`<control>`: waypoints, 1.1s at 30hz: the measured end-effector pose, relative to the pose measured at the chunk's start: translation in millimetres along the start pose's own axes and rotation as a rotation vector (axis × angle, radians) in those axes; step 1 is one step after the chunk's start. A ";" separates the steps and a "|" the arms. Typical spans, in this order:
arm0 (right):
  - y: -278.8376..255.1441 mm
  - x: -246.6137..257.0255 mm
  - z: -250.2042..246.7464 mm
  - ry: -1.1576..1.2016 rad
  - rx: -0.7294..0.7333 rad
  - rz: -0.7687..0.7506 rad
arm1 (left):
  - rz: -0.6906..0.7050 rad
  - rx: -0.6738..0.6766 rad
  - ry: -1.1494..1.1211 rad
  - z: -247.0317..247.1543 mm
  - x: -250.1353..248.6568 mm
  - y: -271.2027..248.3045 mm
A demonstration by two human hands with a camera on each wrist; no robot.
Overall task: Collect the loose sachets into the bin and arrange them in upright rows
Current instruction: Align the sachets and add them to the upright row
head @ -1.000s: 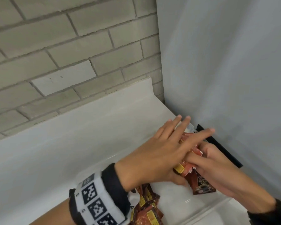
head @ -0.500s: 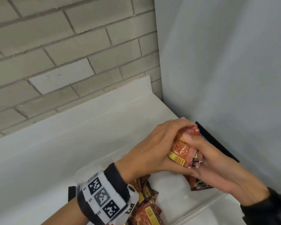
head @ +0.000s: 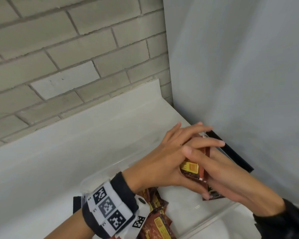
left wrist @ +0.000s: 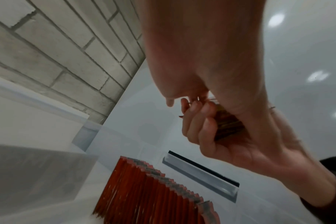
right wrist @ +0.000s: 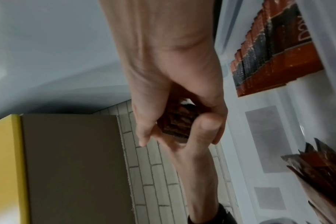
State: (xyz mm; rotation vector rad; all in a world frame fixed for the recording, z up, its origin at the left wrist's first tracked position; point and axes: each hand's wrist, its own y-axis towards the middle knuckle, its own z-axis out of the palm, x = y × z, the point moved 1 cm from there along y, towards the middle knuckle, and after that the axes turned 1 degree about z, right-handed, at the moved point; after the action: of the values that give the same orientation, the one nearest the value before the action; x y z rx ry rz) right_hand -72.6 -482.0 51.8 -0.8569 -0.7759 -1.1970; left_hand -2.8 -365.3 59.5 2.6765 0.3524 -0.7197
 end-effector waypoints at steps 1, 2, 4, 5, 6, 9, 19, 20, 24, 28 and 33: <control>0.2 -1.0 -0.1 -0.037 -0.001 -0.009 | 0.000 0.004 -0.029 0.4 -0.1 -0.2; 0.0 -1.6 0.7 -0.066 0.006 -0.019 | 0.000 0.002 -0.053 1.1 0.4 -0.6; -0.5 -2.9 0.6 -0.080 0.022 -0.017 | 0.002 -0.011 -0.061 2.9 1.3 -1.4; -0.3 -3.8 -0.3 -0.072 0.020 -0.004 | 0.007 -0.023 -0.053 3.7 1.6 -1.6; 0.1 -5.5 -2.0 -0.071 0.016 0.012 | 0.008 -0.037 -0.048 4.3 1.7 -1.6; 0.2 -7.4 -4.8 -0.085 0.004 0.045 | -0.010 -0.064 -0.037 5.9 1.7 -1.2; 4.3 -10.4 -29.1 0.071 -0.082 0.088 | -0.130 0.074 -0.109 5.9 -4.0 5.8; 3.2 -9.9 -32.2 0.062 -0.096 0.078 | -0.141 0.087 -0.139 6.1 -3.2 6.9; -2.2 -4.4 -47.4 0.033 -0.142 0.022 | -0.279 0.018 -0.382 -1.9 4.8 14.1; -4.9 -3.2 -62.9 -0.009 -0.150 0.014 | -0.367 -0.070 -0.400 -9.7 15.9 15.3; -4.4 -6.2 -64.5 0.040 -0.152 -0.028 | -0.437 -0.092 -0.644 -7.8 19.4 14.1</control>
State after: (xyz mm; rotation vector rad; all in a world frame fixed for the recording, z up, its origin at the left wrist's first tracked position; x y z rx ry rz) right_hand -74.3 -536.6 16.6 -0.9470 -0.6727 -1.3066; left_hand 21.4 -372.2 59.5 2.1340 0.7680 -1.5811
